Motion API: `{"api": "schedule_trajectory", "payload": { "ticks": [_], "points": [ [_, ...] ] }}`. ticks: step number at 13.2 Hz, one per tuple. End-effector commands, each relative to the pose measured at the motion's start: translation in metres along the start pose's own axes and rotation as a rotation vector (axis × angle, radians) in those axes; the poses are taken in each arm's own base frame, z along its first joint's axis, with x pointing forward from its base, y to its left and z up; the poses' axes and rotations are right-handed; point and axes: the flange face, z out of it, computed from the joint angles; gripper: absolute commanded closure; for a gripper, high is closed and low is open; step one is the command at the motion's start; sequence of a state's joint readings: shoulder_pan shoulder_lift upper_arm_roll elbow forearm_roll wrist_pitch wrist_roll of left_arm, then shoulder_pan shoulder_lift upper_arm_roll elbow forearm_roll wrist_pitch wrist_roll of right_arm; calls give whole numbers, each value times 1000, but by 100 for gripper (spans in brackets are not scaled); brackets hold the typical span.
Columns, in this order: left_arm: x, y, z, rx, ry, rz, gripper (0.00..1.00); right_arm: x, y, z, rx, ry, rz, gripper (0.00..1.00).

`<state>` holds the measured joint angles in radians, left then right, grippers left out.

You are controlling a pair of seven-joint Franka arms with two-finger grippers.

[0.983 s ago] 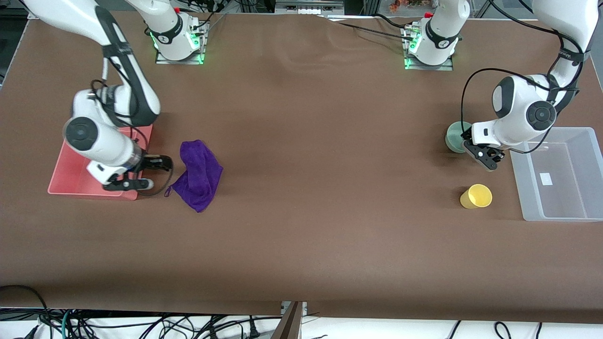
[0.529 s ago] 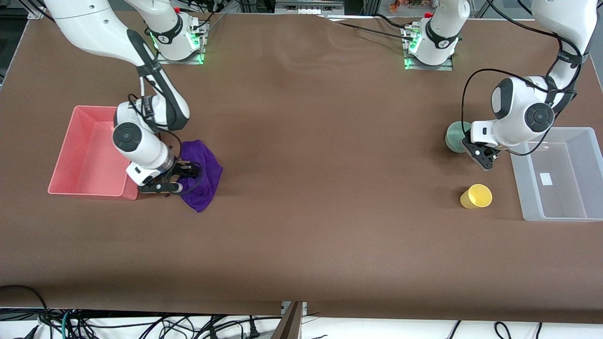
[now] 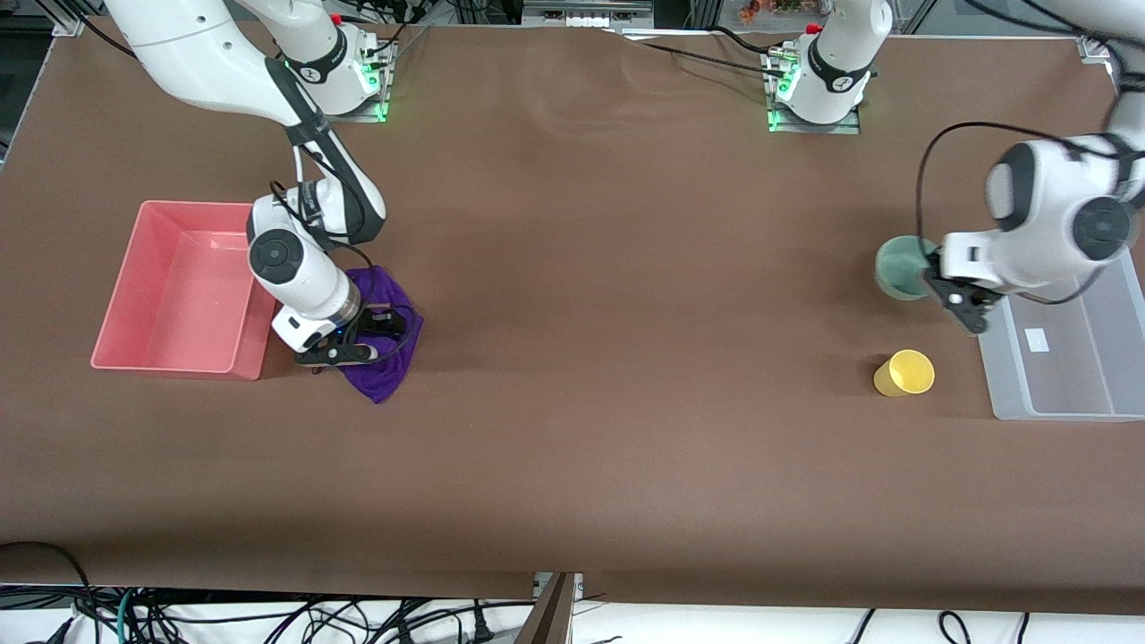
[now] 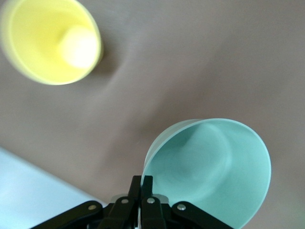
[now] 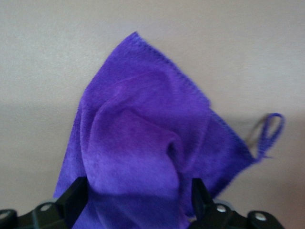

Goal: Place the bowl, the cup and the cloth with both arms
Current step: 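Grasp the purple cloth with the right gripper while the left gripper lifts the bowl, then carry the cloth into the pink bin while the left gripper lowers the bowl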

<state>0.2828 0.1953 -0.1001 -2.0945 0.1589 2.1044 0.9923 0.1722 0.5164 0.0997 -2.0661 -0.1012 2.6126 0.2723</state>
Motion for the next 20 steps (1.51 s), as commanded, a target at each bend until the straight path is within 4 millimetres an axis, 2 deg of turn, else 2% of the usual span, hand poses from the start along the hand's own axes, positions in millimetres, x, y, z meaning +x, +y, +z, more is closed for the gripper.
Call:
{"api": "schedule_trajectory", "payload": {
  "ticks": [1, 2, 3, 4, 5, 6, 7, 9, 11, 12, 13, 14, 15, 16, 17, 18, 19, 20],
  "points": [
    [-26, -50, -51, 16, -12, 22, 100, 0, -7, 9, 5, 14, -2, 68],
    [-40, -72, -59, 36, 3, 28, 100, -1, -7, 12, 4, 6, 1, 94],
    [-62, -100, -62, 50, 19, 12, 100, -1, -7, 12, 4, 5, -10, 100],
    [-85, -132, -59, 64, 35, -13, 100, 0, -7, 11, 4, 8, -19, 100],
    [-92, -155, -53, 72, 45, 1, 100, 5, -8, 5, 6, 20, -24, 100],
    [-105, -172, -40, 67, 46, 5, 100, 6, -7, 1, 3, 16, -23, 100],
    [-129, -187, -20, 50, 45, -8, 100, 11, -4, -5, -1, 12, -22, 100],
    [-158, -205, 29, 3, 55, -57, 100, 23, 0, -27, -20, -23, -16, 100],
    [-160, -216, 57, 5, 65, -66, 100, 42, 5, -69, -49, -80, -20, 100],
    [-158, -218, 64, 9, 68, -66, 100, 55, 18, -103, -64, -121, -41, 100],
    [-157, -219, 68, 21, 70, -72, 69, 66, 35, -141, -71, -171, -80, 100],
    [-157, -221, 69, 30, 69, -69, 29, 72, 56, -177, -73, -227, -128, 100],
    [-157, -221, 60, 41, 70, -63, 0, 74, 85, -207, -76, -278, -158, 100],
    [-156, -220, 49, 51, 69, -62, 0, 73, 114, -232, -79, -318, -182, 100],
    [-152, -215, 24, 62, 71, -61, 0, 67, 144, -247, -80, -353, -211, 100],
    [-142, -206, 1, 47, 72, -57, 0, 59, 181, -252, -71, -382, -238, 100],
    [-122, -194, -26, 39, 69, -64, 0, 52, 223, -246, -51, -402, -260, 100],
    [-98, -178, -52, 28, 58, -101, 0, 40, 252, -231, -35, -431, -278, 100]
  ]
}}
